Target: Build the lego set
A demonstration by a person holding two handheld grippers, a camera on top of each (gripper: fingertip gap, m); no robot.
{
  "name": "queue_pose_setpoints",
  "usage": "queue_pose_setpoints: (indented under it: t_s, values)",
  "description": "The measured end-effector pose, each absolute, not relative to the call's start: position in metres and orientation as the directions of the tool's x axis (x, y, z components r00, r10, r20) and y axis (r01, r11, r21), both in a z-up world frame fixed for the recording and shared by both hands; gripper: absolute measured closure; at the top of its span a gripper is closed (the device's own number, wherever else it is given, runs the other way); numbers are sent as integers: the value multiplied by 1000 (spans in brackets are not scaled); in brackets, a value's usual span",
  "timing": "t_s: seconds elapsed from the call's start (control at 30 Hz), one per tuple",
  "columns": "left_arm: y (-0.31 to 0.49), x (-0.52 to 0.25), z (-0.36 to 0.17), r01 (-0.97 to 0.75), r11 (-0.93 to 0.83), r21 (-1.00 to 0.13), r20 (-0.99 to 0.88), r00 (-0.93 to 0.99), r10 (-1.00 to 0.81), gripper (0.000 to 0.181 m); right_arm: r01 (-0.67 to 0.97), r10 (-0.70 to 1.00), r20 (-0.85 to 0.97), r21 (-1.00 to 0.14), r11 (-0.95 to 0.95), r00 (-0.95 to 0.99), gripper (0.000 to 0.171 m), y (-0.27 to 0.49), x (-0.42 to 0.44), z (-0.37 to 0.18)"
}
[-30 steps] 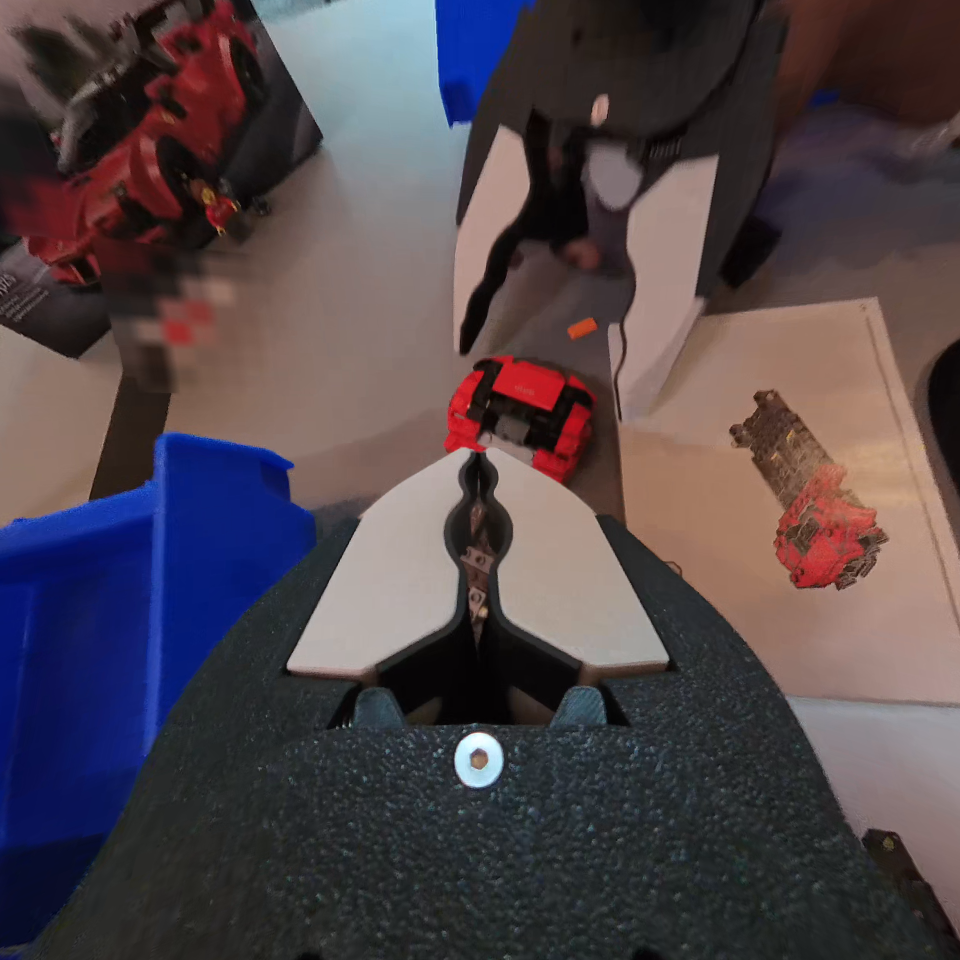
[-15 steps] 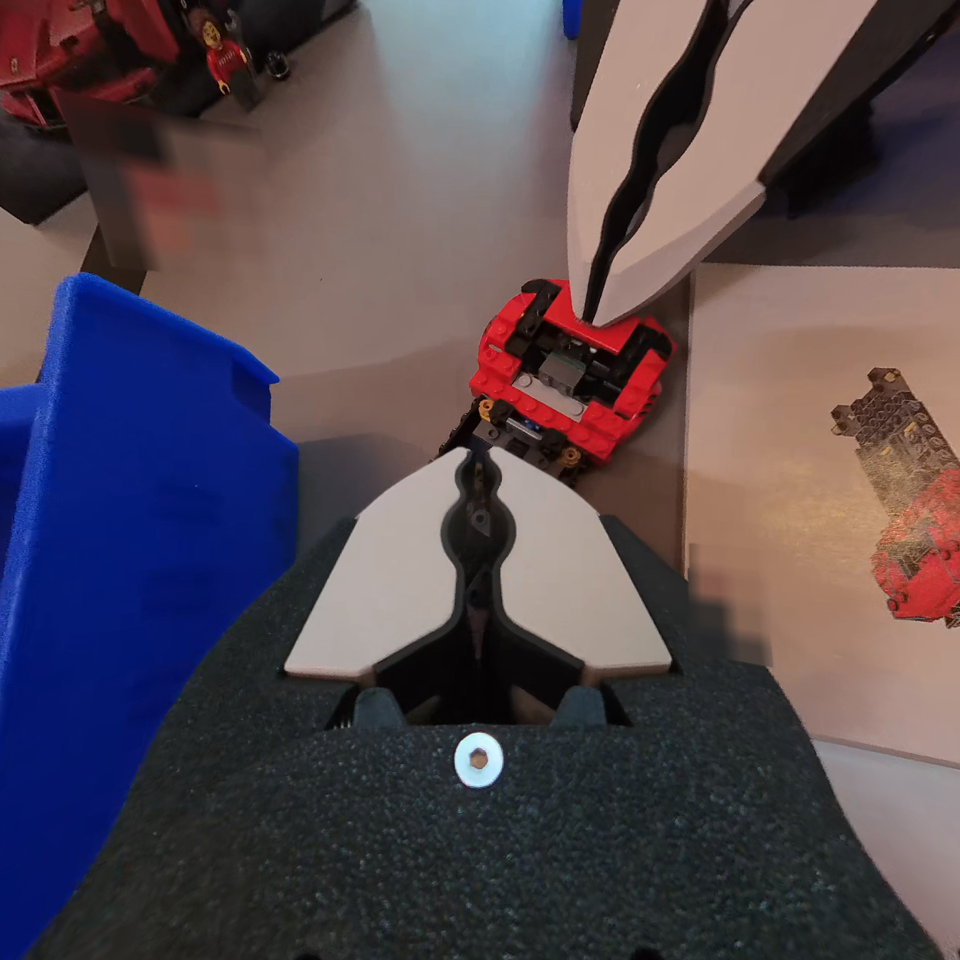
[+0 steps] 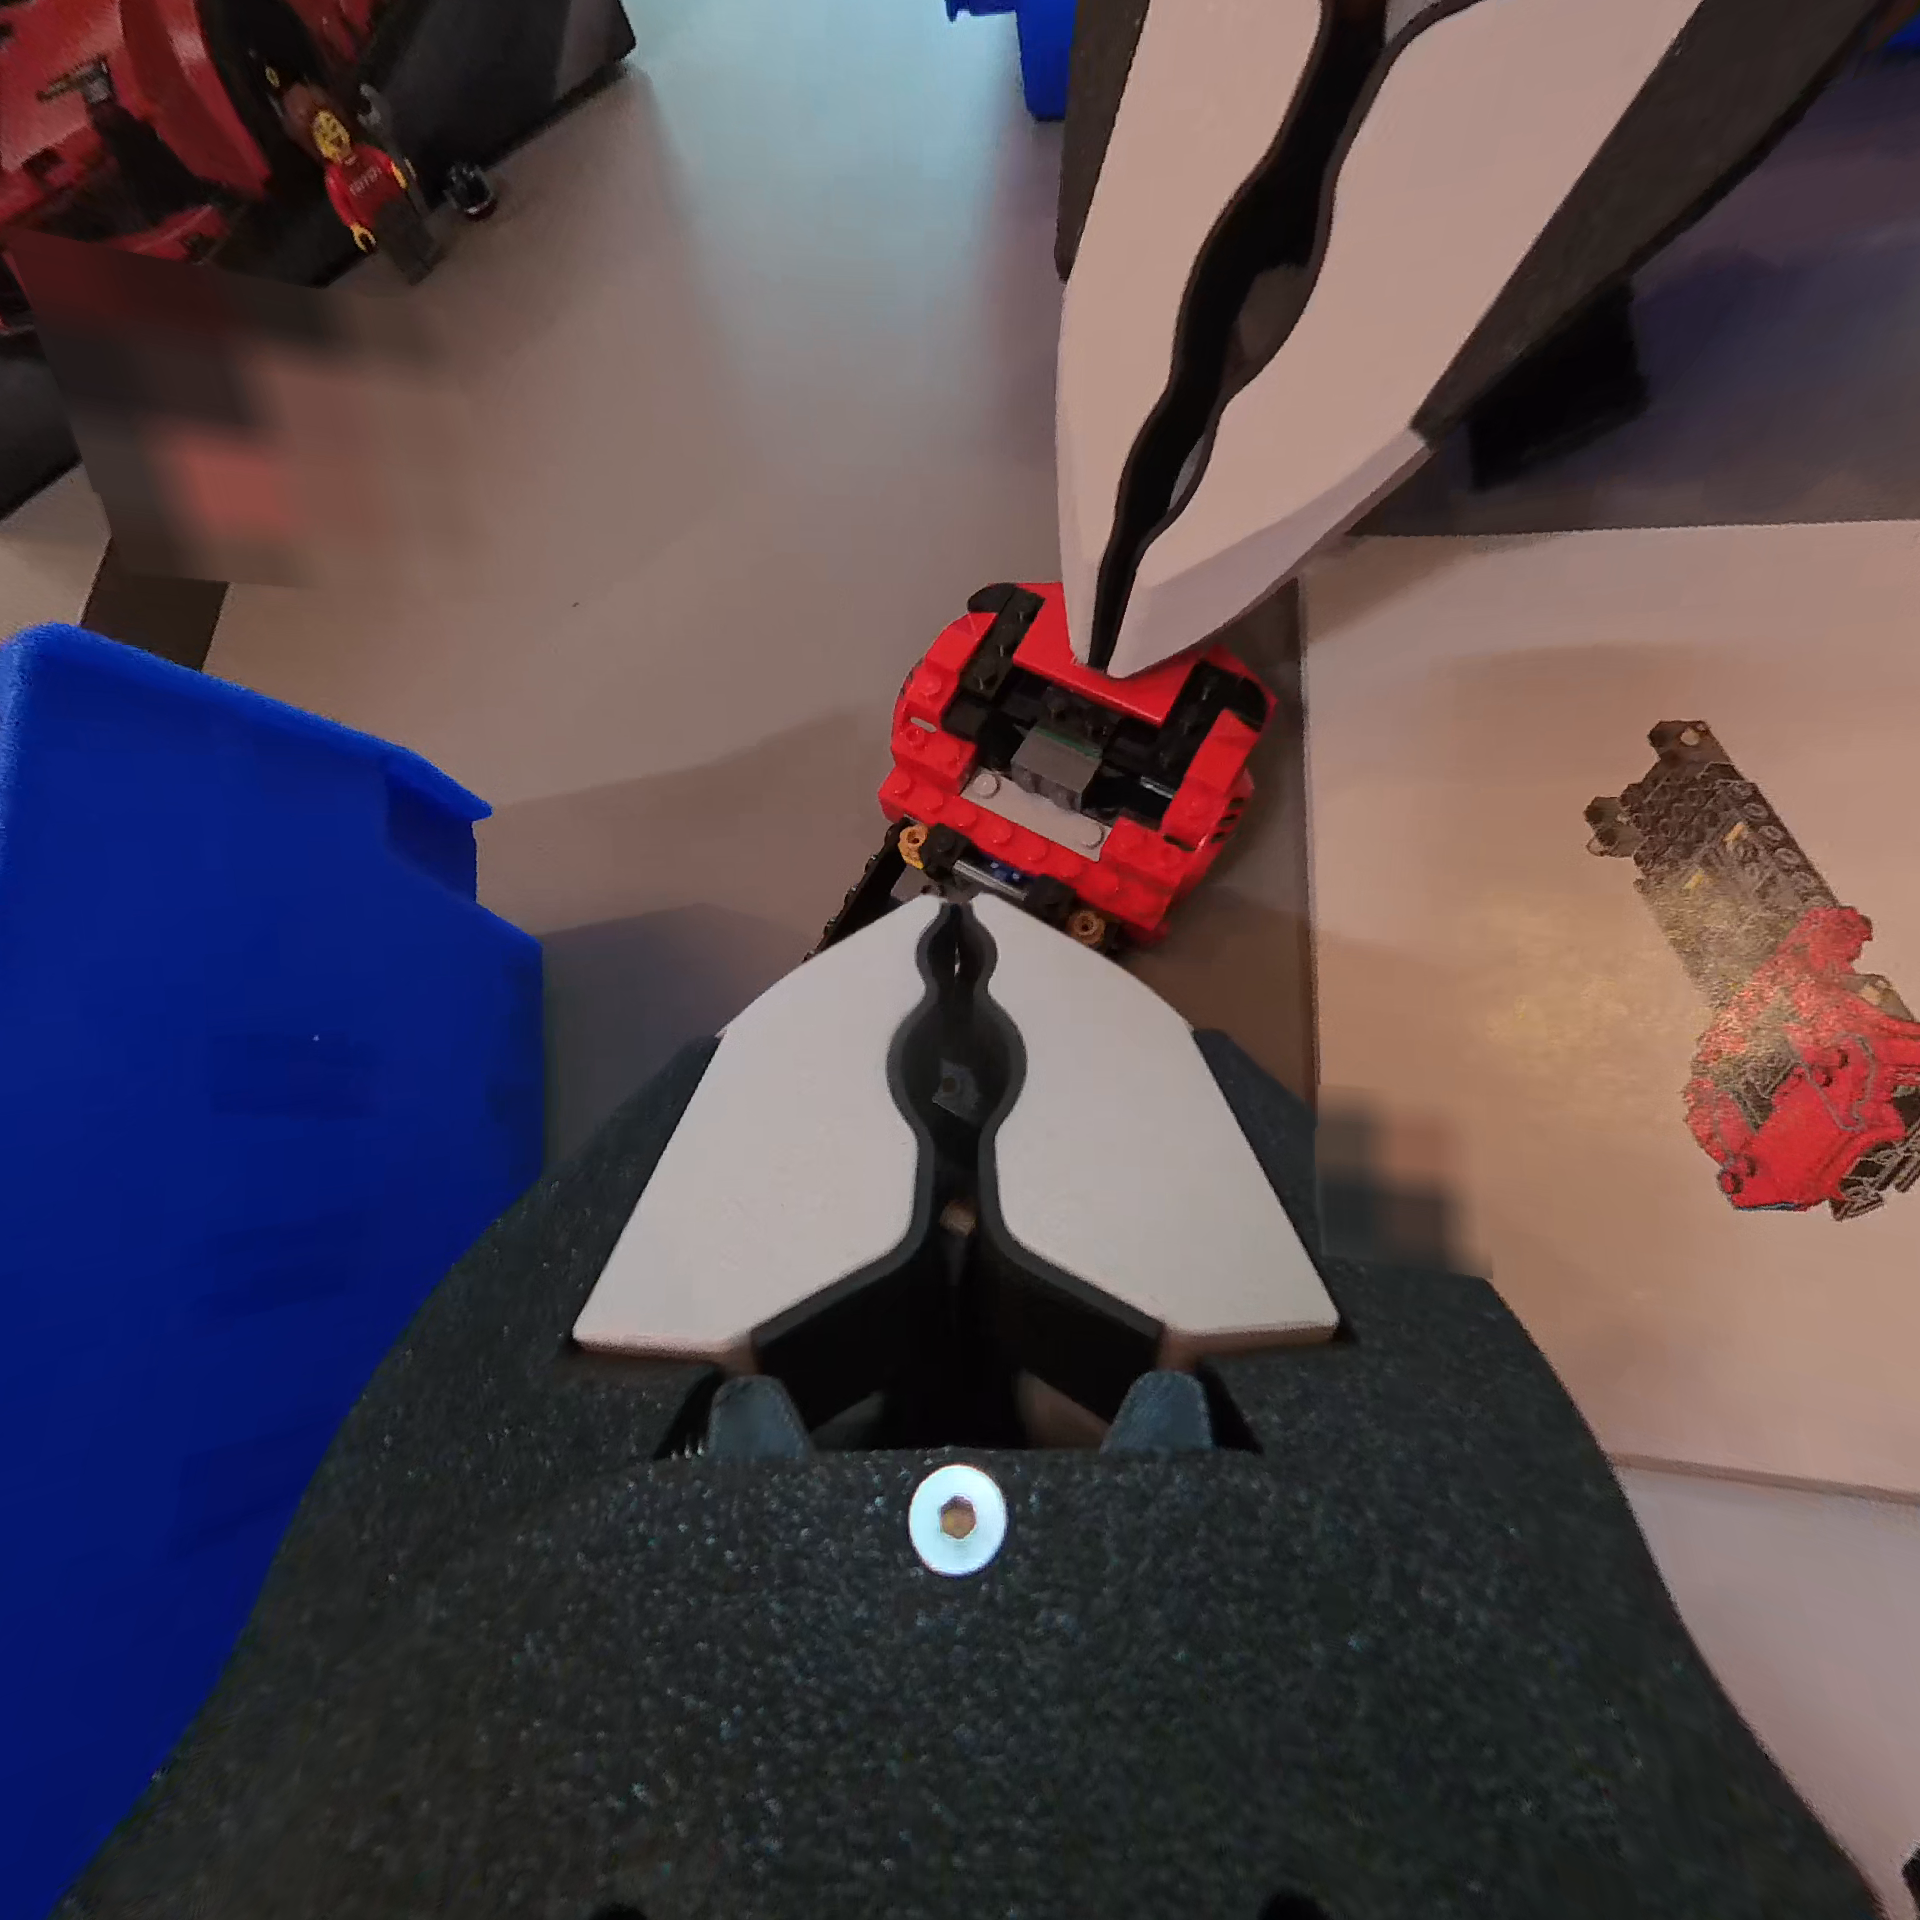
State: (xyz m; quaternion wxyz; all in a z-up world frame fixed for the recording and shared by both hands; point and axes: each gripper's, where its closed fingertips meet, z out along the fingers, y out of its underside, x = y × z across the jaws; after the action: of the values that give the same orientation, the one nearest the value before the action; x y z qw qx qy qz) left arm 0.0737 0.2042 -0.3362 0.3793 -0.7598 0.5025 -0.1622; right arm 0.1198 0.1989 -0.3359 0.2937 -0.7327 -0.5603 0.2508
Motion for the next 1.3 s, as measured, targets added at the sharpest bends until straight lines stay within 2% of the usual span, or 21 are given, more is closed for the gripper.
queue_pose_setpoints:
  t_s: [0.1,0.13,0.17,0.27,0.43,0.57,0.77,0.87,1.07,1.17,1.3]
  values:
    - [202,74,-332,-645,-185,-741,-149,427,-892,181,687,978,93,-724,-63,188,171,201,119,-333]
    - [201,75,-331,-644,-175,-744,-154,420,-894,180,671,968,131,-739,-49,215,167,207,121,-331]
    - [200,75,-330,-645,-165,-746,-158,413,-897,180,629,965,127,-776,-48,230,151,207,122,-324]
    - [193,76,-334,-657,-143,-741,-156,375,-914,172,502,970,70,-863,-59,234,141,194,130,-295]
    - [185,88,-343,-659,-94,-746,-146,300,-943,167,688,965,161,-726,-26,206,157,175,147,-343]
    - [183,93,-344,-660,-84,-747,-145,284,-948,164,641,961,120,-765,-69,247,161,176,137,-349]
    - [182,96,-345,-636,-105,-764,-104,282,-954,168,644,956,89,-756,-118,279,165,177,135,-356]
    - [187,94,-341,-632,-109,-767,-110,298,-948,166,626,954,15,-758,-183,298,166,174,135,-358]
    - [178,103,-346,-660,-88,-746,-106,249,-963,154,600,942,-30,-764,-237,333,163,175,133,-360]
    - [180,104,-350,-684,-58,-727,-153,243,-958,163,602,941,-20,-763,-234,339,164,177,133,-361]
    - [182,104,-351,-681,-61,-730,-153,249,-956,163,600,938,-24,-763,-241,346,165,178,133,-361]
